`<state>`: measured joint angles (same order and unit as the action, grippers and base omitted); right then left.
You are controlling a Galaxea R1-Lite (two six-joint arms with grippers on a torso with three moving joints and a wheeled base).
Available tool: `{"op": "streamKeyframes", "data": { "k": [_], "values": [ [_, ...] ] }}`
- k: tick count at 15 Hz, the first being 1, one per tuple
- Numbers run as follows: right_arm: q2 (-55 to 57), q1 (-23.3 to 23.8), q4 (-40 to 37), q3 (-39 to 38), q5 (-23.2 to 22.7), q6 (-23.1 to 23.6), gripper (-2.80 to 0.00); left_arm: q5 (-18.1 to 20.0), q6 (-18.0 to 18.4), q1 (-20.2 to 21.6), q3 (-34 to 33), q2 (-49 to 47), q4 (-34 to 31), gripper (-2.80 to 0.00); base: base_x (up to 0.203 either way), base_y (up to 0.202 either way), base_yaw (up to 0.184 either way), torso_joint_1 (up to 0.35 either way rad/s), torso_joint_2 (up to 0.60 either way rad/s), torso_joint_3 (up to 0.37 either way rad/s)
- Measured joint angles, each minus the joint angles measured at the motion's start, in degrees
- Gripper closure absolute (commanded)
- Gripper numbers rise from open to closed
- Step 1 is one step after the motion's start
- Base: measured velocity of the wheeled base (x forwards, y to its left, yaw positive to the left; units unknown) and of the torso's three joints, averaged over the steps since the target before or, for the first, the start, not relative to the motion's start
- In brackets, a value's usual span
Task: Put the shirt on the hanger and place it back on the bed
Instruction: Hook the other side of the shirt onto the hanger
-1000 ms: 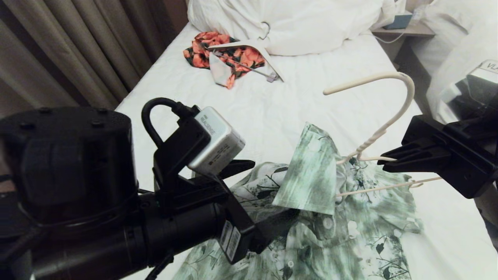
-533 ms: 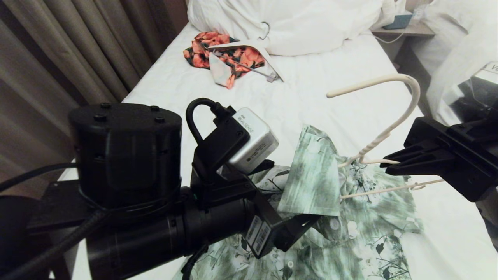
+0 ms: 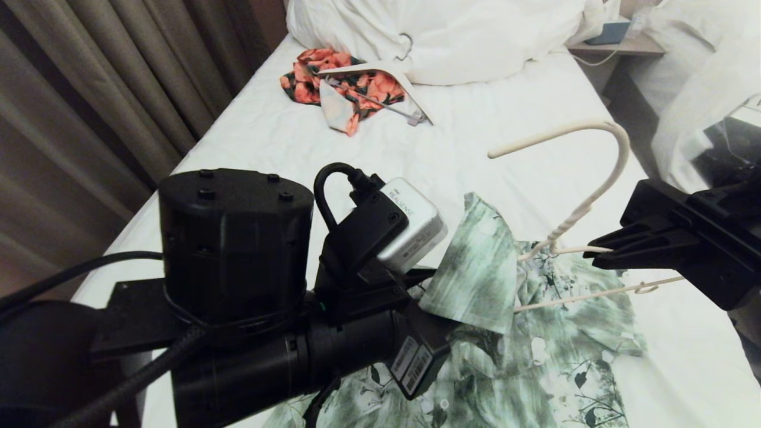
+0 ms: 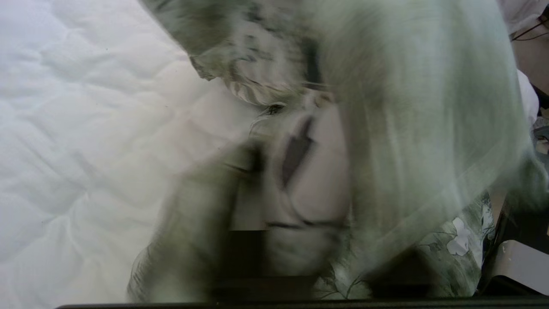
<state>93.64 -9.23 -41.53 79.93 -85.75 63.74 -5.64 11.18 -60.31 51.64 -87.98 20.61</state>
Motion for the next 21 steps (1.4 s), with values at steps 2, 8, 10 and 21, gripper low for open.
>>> {"op": "streamKeyframes", "data": {
  "k": [2,8,10,21],
  "values": [
    [0.00,0.67,0.16,0.09,0.02,-0.11,0.00,0.08,0.22,-0.05,-0.21,0.05,-0.25,0.00,0.000,0.000,0.000,0.000,0.00,0.000],
    [-0.59,2.35,0.13,0.44,0.84,1.00,0.00,-0.09,0.01,0.09,-0.30,-0.16,0.05,0.00,0.000,0.000,0.000,0.000,0.00,0.000],
    [-0.95,2.45,0.11,0.55,1.32,0.73,0.00,-0.13,0.06,0.13,-0.30,-0.22,0.07,0.00,0.000,0.000,0.000,0.000,0.00,0.000],
    [-3.76,4.34,5.24,-2.12,0.69,-5.95,-2.80,-0.24,-0.16,0.35,-0.03,0.95,0.12,0.00,0.000,0.000,0.000,0.000,0.00,0.000]
  ]
}}
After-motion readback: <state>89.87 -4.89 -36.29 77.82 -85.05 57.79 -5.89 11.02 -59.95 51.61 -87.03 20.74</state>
